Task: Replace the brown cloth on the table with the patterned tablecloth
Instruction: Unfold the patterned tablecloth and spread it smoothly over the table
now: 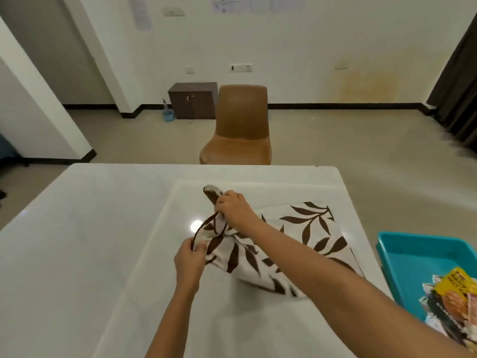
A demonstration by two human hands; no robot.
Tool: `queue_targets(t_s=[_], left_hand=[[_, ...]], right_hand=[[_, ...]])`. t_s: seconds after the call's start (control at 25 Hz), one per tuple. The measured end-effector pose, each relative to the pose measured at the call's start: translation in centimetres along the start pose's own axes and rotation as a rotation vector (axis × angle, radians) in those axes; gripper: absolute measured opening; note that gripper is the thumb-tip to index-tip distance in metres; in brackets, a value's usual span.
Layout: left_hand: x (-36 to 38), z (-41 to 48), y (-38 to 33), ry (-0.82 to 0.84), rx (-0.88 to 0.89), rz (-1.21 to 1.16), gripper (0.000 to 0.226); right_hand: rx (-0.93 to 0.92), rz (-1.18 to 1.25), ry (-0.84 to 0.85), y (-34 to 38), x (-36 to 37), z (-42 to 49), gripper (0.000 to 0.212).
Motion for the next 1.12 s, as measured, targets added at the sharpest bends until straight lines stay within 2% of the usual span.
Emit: queue_targets(t_s=[0.16, 0.24, 0.36, 0.4, 0.44, 0.48, 0.52, 0.6, 0.68, 0.84, 0.96, 1.04, 1.12], left_hand=[[-6.8, 1.4, 8.3, -0.149, -0.213, 0.046, 0.008], [-9.1, 1.1, 11.4, -0.196, -0.308, 0.1, 0.02], [-10.2, 0.6, 13.4, -0.273, -0.423, 0.186, 0.042], [-10.0, 0.6, 13.1, -0.318, -0.39, 0.261, 0.05], [-9.2, 0.7, 12.2, -0.337, -0.269, 0.365, 0.056], [-7.7, 0.7, 11.0, -0.278, -0.089, 0.47, 0.059], [-5.5, 0.6, 10.0, -0.152, 0.095, 0.562, 0.062], [-0.1, -0.3, 9.5, 0.195, 0.351, 0.687, 0.072], [3.4, -0.9, 10.6, 0.392, 0.408, 0.85, 0.079], [4.3, 0.1, 12.9, 0.426, 0.328, 0.979, 0.084], [3.4, 0.9, 12.8, 0.54, 0.349, 1.014, 0.097], [2.9, 0.7, 12.5, 0.665, 0.491, 1.053, 0.113], [2.0, 0.8, 12.8, 0.766, 0.611, 1.123, 0.117]], right_hand=[[-0.046, 0.187, 0.23, 5.5, 6.8, -1.9, 0.057], [0.027, 0.203, 0.27, 5.2, 8.5, -4.1, 0.062], [0.236, 0.232, 0.26, 1.1, 9.8, -8.4, 0.07], [0.306, 0.21, 0.246, -0.7, 10.1, -9.8, 0.073], [0.372, 0.172, 0.223, -2.5, 10.3, -11.2, 0.076], [0.438, 0.126, 0.201, -4.0, 10.4, -12.6, 0.08], [0.504, 0.086, 0.186, -5.3, 10.5, -13.9, 0.086], [0.594, 0.034, 0.185, -7.0, 10.9, -16.3, 0.097], [0.631, 0.021, 0.203, -7.4, 11.9, -18.5, 0.099], [0.676, 0.125, 0.236, -6.9, 13.6, -19.9, 0.099], [0.529, 0.214, 0.364, -6.5, 12.7, -19.6, 0.11], [0.302, 0.154, 0.444, -5.9, 11.7, -20.3, 0.121], [0.141, 0.05, 0.517, -5.6, 11.4, -21.7, 0.118]])
Point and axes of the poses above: each hand's wrist, its own z-axis towards the middle knuckle, its own x-axis out of the palm, y = z × x, the point moved 5 cm from there along z, towards the middle knuckle, and after that the axes turned 2 degrees about x, right-handed, at the moved point
